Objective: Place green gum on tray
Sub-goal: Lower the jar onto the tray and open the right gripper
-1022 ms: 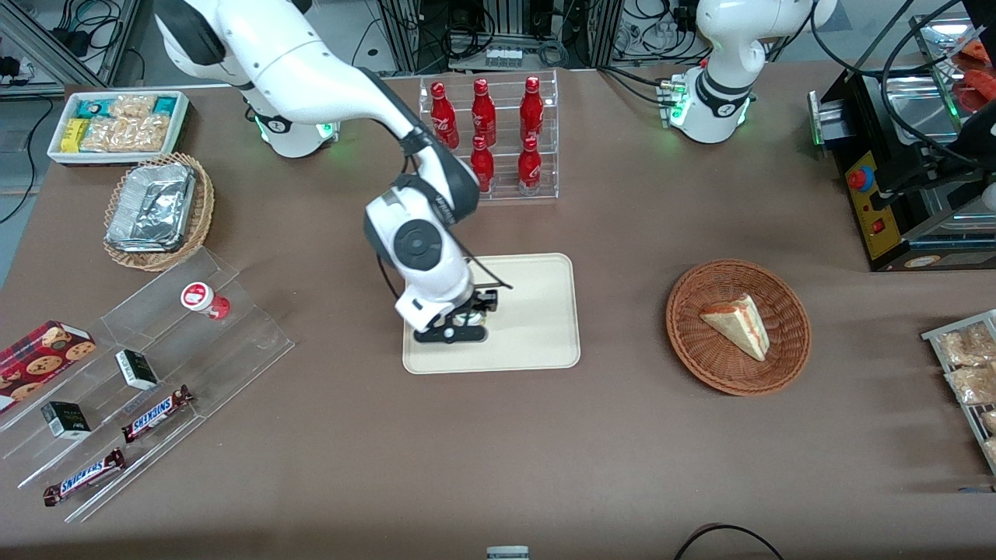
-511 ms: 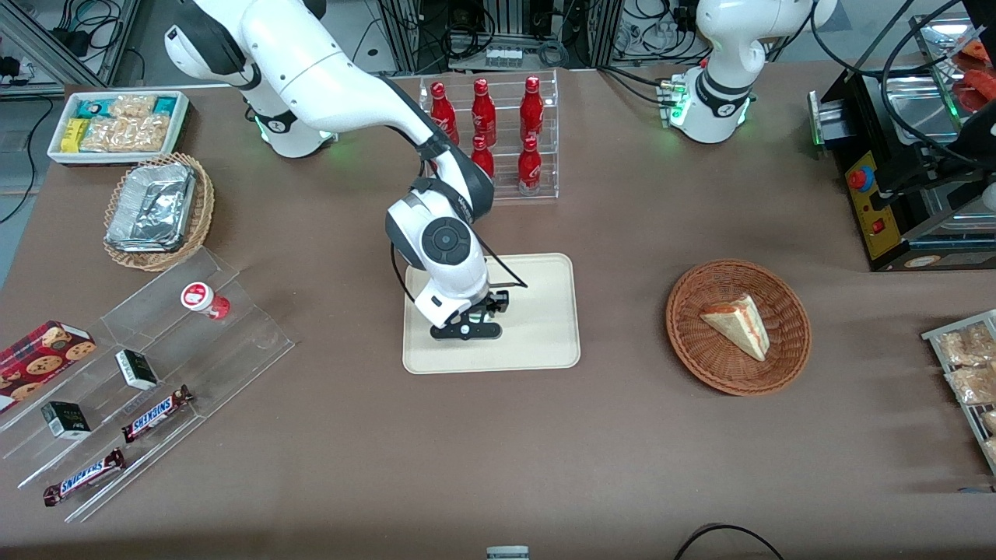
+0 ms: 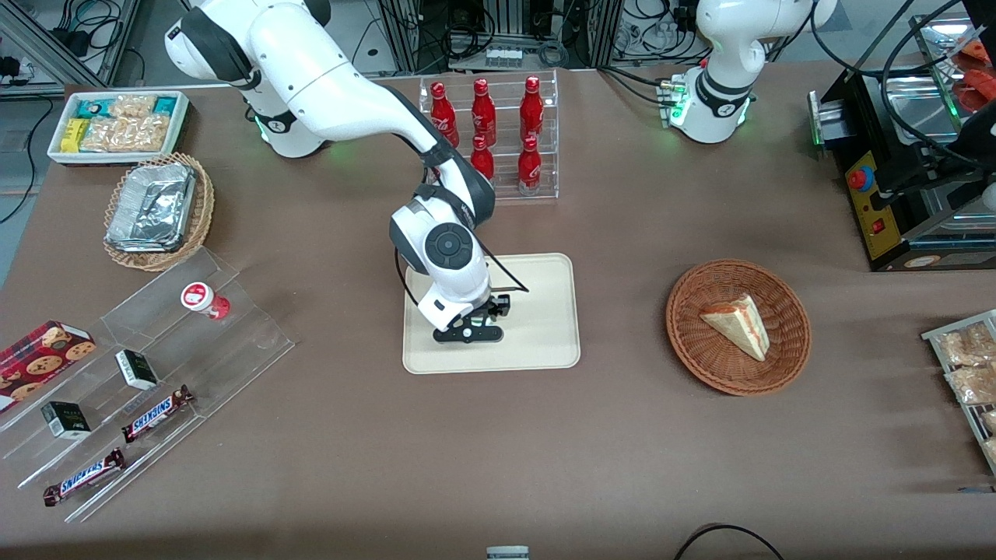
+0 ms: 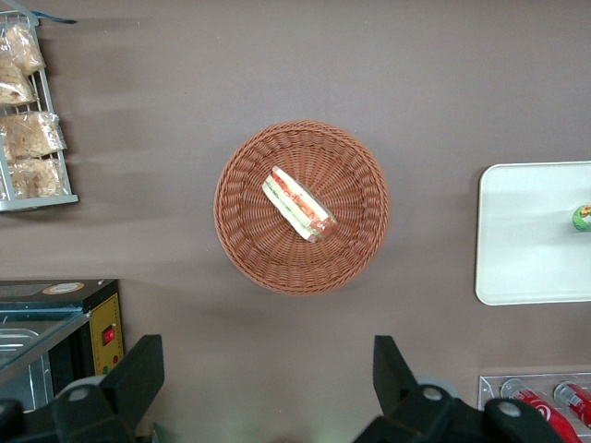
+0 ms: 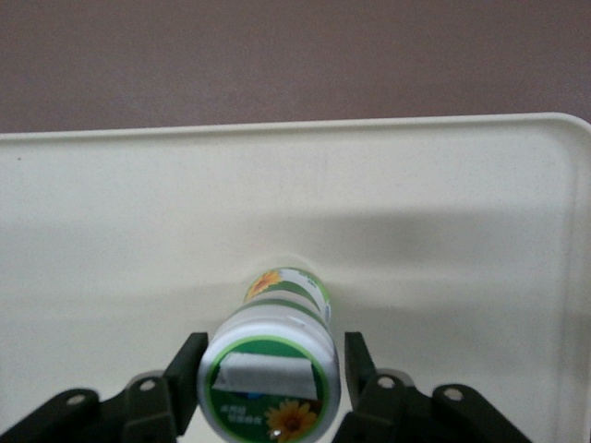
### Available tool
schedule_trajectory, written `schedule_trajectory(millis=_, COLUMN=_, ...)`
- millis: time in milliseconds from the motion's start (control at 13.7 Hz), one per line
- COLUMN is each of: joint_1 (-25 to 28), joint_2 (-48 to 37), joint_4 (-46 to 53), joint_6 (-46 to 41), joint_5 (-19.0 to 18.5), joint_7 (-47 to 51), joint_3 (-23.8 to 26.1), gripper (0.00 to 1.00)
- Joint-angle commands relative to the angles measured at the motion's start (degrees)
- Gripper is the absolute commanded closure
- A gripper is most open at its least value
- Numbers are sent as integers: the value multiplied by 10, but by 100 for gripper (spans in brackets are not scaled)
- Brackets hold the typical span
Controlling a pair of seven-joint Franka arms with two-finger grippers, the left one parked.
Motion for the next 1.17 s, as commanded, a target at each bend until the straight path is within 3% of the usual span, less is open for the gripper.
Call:
schedule_trajectory(millis=0, joint_1=3, joint_2=12, joint_4=18, joint_6=4, joint_5=-19, joint_7=10, joint_3=-3, gripper=0)
schedule_trajectory(millis=365, joint_1=1, joint_2=-8, joint_4=17, joint_6=-16, joint_5=-25, joint_7=2, joint_3=-3, gripper=0)
schedule_trajectory(millis=1095, joint_1=-35, joint_2=-132, joint_4=18, joint_6=-209, joint_5=-20, joint_7=-85, joint_3=-3, gripper=0)
